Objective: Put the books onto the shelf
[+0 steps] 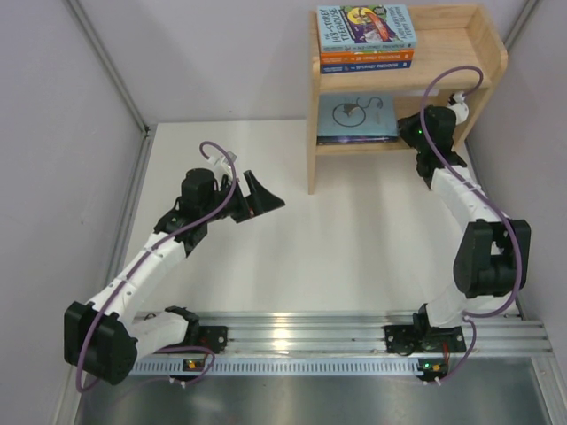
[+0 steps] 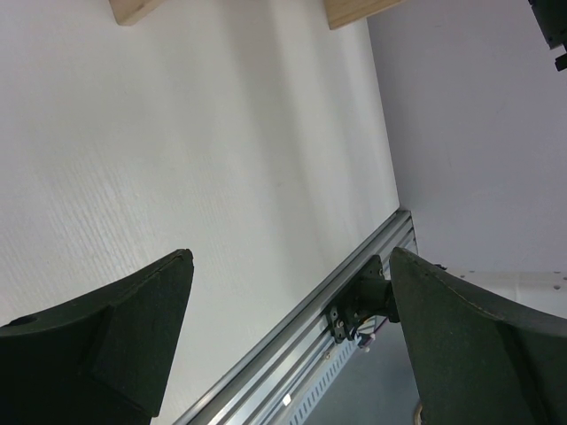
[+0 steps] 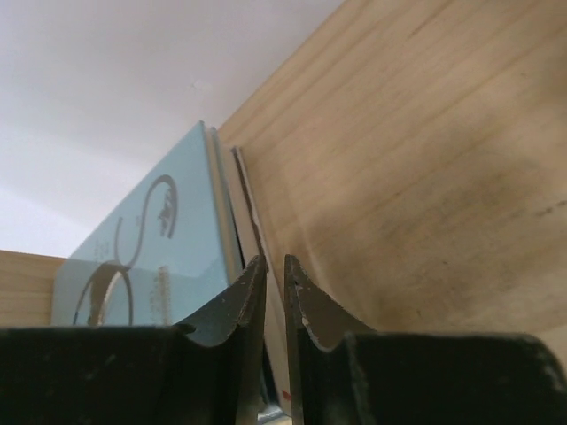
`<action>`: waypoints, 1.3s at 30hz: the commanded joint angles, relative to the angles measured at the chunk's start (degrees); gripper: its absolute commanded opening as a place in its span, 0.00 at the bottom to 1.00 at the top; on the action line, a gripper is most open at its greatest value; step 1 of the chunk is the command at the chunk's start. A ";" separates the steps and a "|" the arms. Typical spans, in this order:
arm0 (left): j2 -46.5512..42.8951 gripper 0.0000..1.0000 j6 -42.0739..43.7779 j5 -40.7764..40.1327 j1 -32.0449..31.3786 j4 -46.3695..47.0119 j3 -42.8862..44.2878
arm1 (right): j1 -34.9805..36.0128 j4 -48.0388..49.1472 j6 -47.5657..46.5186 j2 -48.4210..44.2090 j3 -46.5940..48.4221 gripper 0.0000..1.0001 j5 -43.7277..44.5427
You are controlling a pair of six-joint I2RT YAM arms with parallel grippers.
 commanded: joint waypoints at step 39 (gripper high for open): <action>-19.12 0.99 13.18 -5.84 0.00 -2.71 4.69 | -0.28 -37.92 -18.84 -60.10 -22.04 1.00 -23.15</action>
